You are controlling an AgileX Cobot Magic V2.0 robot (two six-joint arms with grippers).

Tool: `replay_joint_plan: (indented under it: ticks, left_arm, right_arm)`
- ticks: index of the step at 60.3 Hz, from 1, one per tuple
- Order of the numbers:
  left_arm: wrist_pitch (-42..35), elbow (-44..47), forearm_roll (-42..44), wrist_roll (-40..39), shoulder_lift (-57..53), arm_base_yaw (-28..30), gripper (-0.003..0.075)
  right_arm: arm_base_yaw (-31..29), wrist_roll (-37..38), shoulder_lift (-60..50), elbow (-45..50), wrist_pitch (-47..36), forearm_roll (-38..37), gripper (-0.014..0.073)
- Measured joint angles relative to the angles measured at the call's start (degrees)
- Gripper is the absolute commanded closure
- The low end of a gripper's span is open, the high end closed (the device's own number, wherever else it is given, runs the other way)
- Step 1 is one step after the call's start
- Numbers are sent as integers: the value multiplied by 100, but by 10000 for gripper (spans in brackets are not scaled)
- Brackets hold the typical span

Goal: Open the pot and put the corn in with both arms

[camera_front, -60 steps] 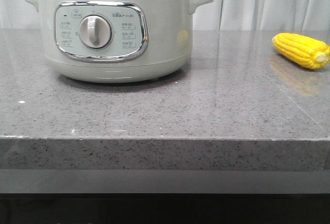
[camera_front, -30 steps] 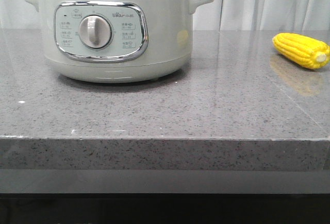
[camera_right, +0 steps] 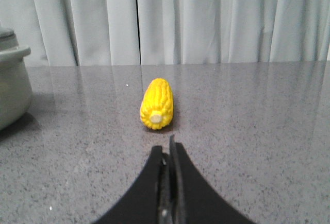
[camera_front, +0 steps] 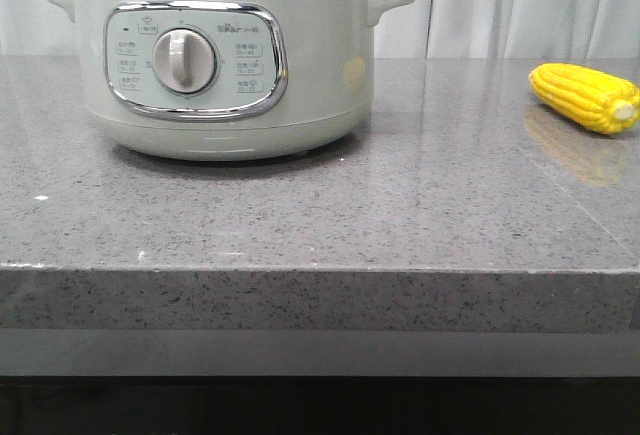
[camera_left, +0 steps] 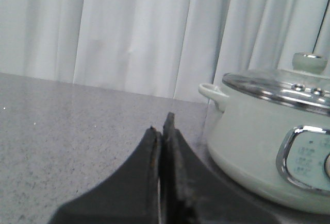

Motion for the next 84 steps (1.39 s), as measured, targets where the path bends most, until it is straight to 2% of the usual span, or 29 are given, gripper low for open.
replay_joint_plan:
  ticks: [16, 25, 37, 43, 65, 69, 73, 76, 80, 84]
  left_arm:
    - [985, -1615, 0, 0, 320, 0, 741]
    - [1911, -2593, 0, 0, 1008, 0, 741]
    - [2916, -3701, 9, 30, 2089, 0, 741]
    - [3102, -3913, 13, 30, 2522, 0, 741]
    - [3254, -3892, -37, 30, 3389, 0, 739]
    - [3292, -3892, -12, 30, 3483, 0, 727]
    - [3291, -3892, 31, 30, 3544, 0, 668]
    - [3291, -3892, 73, 63, 3583, 0, 587]
    - [3272, -3888, 98, 155, 3637, 0, 418]
    - [3173, -3879, 111, 178, 3672, 0, 283]
  right_arm:
    - [0, -22, 197, -1352, 940, 0, 704]
    - [0, -22, 854, -2299, 1535, 0, 704]
    - [0, -25, 1876, -3432, 2737, 0, 704]
    - [0, -37, 2278, -3679, 3080, 0, 704]
    - [0, -37, 2932, -3688, 3374, 0, 693]
    - [0, -64, 2942, -3688, 3383, 0, 645]
    - [0, -77, 2942, -3688, 3383, 0, 532]
    - [0, -87, 2942, -3688, 3383, 0, 421]
    - [0, -87, 2942, -3688, 3383, 0, 245]
    - [0, -87, 2942, -3688, 3383, 0, 107]
